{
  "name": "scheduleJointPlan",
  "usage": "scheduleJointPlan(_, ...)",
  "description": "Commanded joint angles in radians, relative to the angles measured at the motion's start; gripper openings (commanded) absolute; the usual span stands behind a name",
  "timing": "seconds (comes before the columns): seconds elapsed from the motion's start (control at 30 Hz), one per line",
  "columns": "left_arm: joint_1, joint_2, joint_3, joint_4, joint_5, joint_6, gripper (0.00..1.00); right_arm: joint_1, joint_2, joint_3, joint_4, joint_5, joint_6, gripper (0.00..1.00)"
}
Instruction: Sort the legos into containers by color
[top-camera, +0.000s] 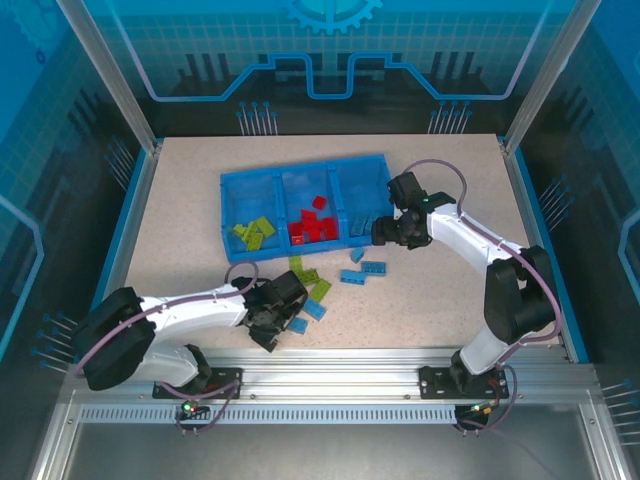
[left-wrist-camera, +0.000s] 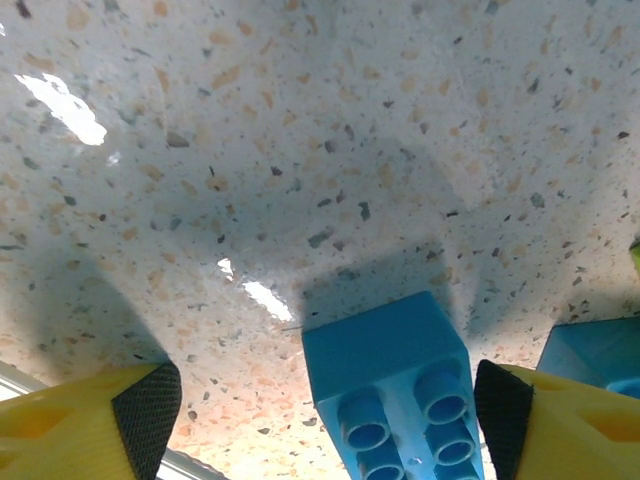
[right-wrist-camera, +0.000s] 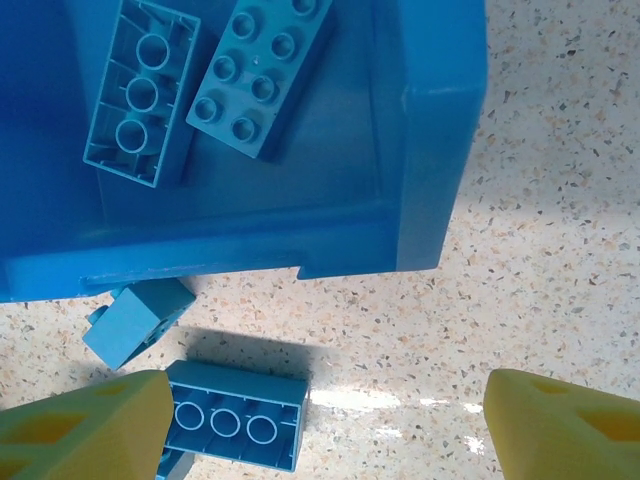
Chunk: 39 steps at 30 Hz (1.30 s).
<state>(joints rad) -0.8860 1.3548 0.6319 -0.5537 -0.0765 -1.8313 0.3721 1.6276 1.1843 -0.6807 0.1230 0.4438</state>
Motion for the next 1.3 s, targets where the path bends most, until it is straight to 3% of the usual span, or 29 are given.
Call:
scheduleJointPlan(0.0, 0.009, 0.053, -0.003, 0.123, 0.012, -0.009, 0.79, -0.011, -0.028, -0.020, 0.007, -0.005, 0.015, 0.83)
scheduleJointPlan(0.33, 0.032, 0.107, 0.025, 0.152, 0.002, -0.011, 0.72, -0.014, -0.034, -0.035, 0.012, -0.002, 0.017, 0.83)
scheduleJointPlan(0.53, 0.045, 0.145, 0.023, 0.194, 0.007, -0.006, 0.58, -0.014, -0.046, -0.038, 0.008, 0.003, 0.018, 0.83)
scheduleJointPlan(0.8, 0.053, 0.127, 0.004, 0.192, -0.018, 0.013, 0.47, -0.015, -0.060, -0.037, 0.001, 0.009, 0.019, 0.83)
scheduleJointPlan(1.27, 0.075, -0.007, 0.053, 0.054, -0.135, 0.114, 0.43, -0.015, -0.097, -0.062, 0.004, -0.005, 0.038, 0.83)
